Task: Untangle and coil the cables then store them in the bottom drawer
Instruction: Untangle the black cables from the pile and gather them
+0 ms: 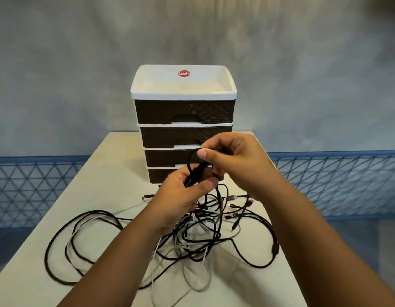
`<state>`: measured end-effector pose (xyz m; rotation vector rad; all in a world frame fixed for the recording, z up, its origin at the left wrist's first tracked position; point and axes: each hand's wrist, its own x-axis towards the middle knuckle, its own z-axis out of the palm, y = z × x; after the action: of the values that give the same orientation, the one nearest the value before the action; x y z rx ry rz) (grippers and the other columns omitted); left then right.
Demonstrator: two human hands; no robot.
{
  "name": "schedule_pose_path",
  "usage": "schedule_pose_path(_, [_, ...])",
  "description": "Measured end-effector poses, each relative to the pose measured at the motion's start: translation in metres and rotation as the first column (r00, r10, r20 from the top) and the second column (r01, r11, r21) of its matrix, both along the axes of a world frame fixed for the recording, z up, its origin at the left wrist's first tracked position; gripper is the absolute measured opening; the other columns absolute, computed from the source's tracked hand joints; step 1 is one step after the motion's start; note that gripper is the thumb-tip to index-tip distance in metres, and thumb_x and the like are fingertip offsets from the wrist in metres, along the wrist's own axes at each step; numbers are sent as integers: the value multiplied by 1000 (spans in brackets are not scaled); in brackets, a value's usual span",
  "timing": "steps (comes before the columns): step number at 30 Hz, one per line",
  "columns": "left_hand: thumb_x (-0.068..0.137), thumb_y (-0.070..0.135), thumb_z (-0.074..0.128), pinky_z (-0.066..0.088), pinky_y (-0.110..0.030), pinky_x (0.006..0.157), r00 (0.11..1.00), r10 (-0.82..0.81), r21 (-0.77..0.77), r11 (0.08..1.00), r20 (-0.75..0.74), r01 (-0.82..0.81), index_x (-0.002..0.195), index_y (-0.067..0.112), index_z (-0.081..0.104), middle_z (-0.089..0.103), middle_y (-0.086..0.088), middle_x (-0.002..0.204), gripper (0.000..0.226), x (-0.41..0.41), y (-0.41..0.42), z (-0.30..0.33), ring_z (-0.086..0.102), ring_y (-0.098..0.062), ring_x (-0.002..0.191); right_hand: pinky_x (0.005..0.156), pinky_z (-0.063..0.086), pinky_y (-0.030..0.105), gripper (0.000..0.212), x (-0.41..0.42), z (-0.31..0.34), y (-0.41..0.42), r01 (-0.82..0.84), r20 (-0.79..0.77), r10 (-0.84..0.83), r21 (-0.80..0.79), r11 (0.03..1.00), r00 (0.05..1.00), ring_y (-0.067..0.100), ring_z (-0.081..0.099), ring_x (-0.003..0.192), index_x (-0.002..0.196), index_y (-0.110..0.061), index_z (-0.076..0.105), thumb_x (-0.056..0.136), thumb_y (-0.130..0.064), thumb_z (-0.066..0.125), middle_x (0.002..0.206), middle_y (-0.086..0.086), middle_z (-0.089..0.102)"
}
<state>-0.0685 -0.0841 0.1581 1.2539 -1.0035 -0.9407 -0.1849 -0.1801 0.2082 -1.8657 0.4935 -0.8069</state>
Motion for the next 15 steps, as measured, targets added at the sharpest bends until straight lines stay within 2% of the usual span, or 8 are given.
schedule_pose_path(2, [92, 14, 62, 30, -13, 44, 998, 60, -17, 998, 31, -60, 98, 9, 64, 56, 16, 49, 8, -9, -6, 2, 42, 3, 40, 55, 50, 20, 7, -3, -6, -1, 33, 19, -33, -9, 999, 999, 6, 61, 59, 93, -12, 72, 88, -17, 70, 73, 2, 66])
schedule_pose_path(4, [91, 17, 63, 28, -15, 45, 994, 110, -15, 994, 27, -109, 91, 13, 63, 59, 15, 52, 4, -12, -10, 5, 41, 1, 44, 57, 51, 20, 11, -10, -18, -3, 54, 139, -68, 100, 994, 988, 6, 63, 63, 100, -11, 69, 90, -14, 66, 77, 1, 66])
schedule_pose_path(6, [91, 17, 64, 34, -19, 50, 987, 157, -4, 988, -15, -157, 89, 19, 61, 66, 12, 60, 4, -9, -14, 9, 53, 0, 49, 60, 50, 19, 11, -19, -34, -4, 83, 218, -129, 210, 974, 967, 4, 62, 65, 102, -7, 66, 91, -10, 64, 77, -3, 64])
schedule_pose_path(9, [90, 17, 65, 45, -22, 57, 988, 152, -40, 987, -19, -153, 93, 17, 63, 74, 0, 83, 4, -4, -21, 20, 67, -3, 64, 61, 48, 21, 9, -24, -64, 0, 100, 111, -124, 198, 975, 986, 6, 58, 66, 95, -9, 66, 88, -14, 69, 75, -2, 64])
schedule_pose_path(11, [91, 16, 65, 46, -19, 54, 992, 124, -80, 989, -3, -123, 98, 14, 62, 73, -6, 91, 9, -5, -24, 31, 64, 0, 61, 61, 47, 23, 6, -20, -80, 3, 84, 28, -88, 125, 989, 996, 5, 55, 66, 91, -16, 69, 86, -19, 72, 74, -7, 65])
schedule_pose_path(15, [93, 14, 62, 37, -13, 42, 991, 134, -130, 983, 26, -130, 103, 11, 58, 69, -5, 89, 11, -9, -28, 54, 52, 7, 45, 58, 41, 17, 8, -10, -101, 7, 142, -181, -161, -112, 984, 970, -1, 51, 60, 84, -19, 72, 88, -26, 71, 68, -13, 59])
